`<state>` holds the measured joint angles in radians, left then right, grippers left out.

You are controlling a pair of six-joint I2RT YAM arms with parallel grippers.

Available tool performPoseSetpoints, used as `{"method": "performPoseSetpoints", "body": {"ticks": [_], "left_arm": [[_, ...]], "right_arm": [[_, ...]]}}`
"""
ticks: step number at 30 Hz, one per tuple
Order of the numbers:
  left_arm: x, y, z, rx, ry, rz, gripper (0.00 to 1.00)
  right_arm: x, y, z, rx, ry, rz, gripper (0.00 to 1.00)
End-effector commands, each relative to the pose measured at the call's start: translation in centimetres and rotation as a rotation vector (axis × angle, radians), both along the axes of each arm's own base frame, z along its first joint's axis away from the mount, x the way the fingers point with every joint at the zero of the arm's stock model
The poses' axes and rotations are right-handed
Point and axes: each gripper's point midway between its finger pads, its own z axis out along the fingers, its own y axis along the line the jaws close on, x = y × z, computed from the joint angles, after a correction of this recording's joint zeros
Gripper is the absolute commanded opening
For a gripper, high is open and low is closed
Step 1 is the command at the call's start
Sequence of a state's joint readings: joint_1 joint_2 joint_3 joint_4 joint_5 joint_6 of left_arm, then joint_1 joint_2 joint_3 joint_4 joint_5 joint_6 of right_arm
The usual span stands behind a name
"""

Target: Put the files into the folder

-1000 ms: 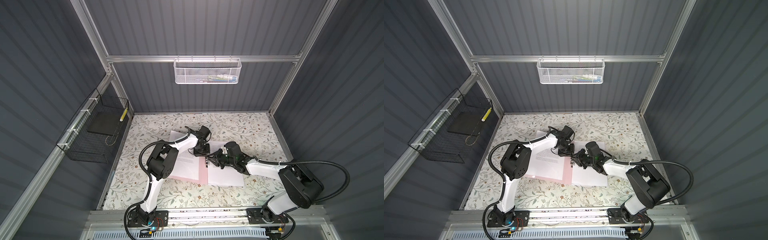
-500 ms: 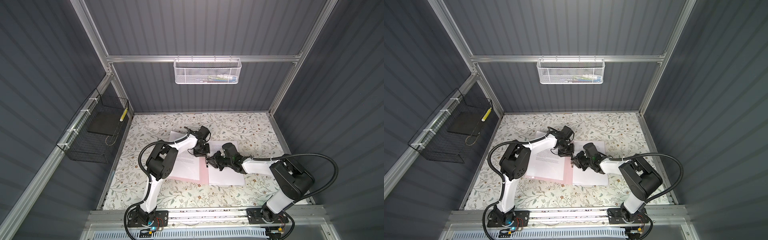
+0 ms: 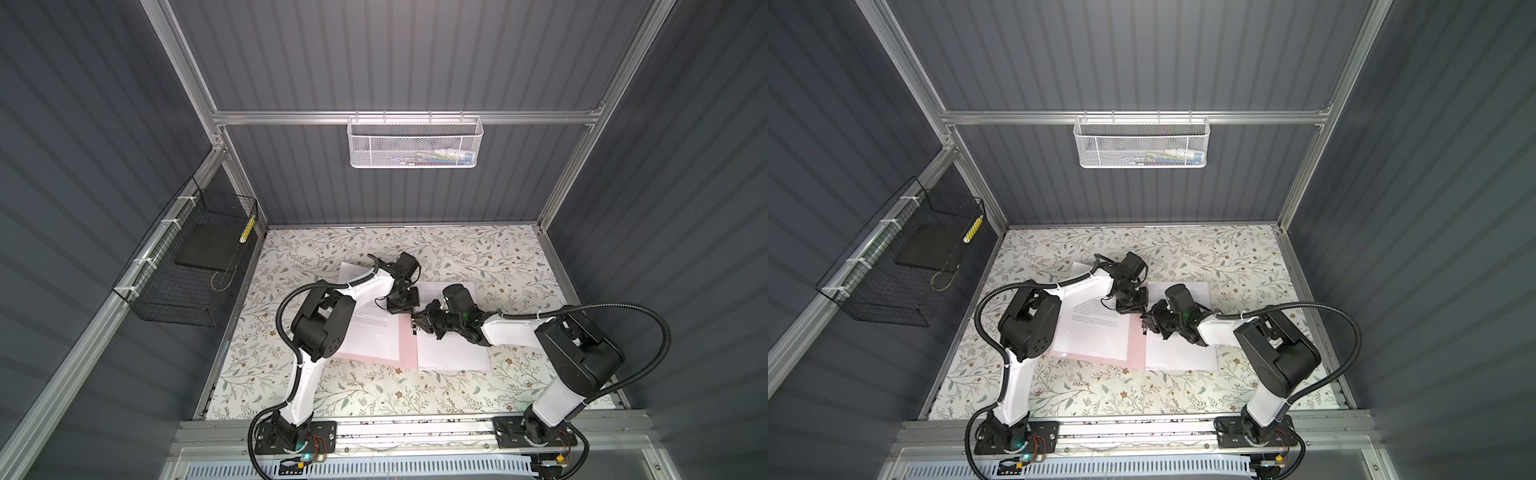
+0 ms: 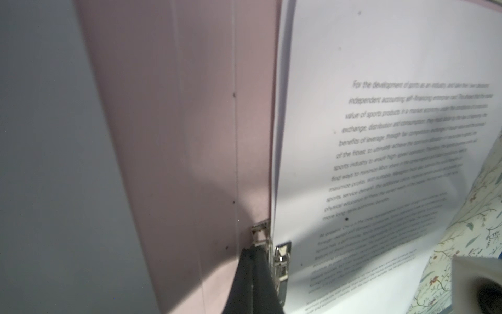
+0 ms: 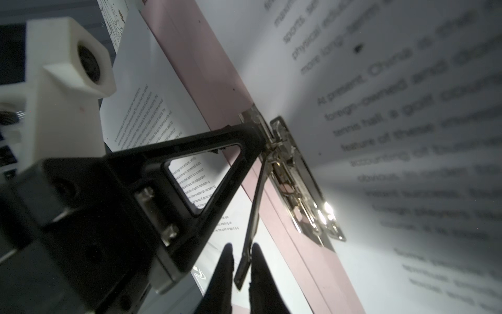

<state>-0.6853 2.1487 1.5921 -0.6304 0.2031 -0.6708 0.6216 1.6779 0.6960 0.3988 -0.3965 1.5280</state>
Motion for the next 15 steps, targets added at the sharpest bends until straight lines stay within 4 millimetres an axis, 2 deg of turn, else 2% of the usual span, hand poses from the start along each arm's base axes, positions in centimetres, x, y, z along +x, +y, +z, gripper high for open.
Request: {"method": "performPoseSetpoints", "body": {"ticks": [1,4,8,15], "left_arm": [[-1.3,1.8,-2.1,0.071,0.064,0.034,0.0],[-1.2,1.9,-2.1,0.076,0.061,0.035,0.0],[-1.1,2.3,-2.5,0.086,0.066,0.048,0.0],[0.1,4.2,-2.8,0.096,0.067,0.078,0.0]], "right_arm": [[0.1,0.1,-0.4,0.008,0.012,-0.008,0.1],[0.0,0.1,-0.5,0.01,0.015,-0.011,0.08],[-0.1,0.1,-0.5,0.013,0.013,-0.01,0.0],[-0.8,0.2,-1.1,0.022,-0.019,0.039,0.0]]}}
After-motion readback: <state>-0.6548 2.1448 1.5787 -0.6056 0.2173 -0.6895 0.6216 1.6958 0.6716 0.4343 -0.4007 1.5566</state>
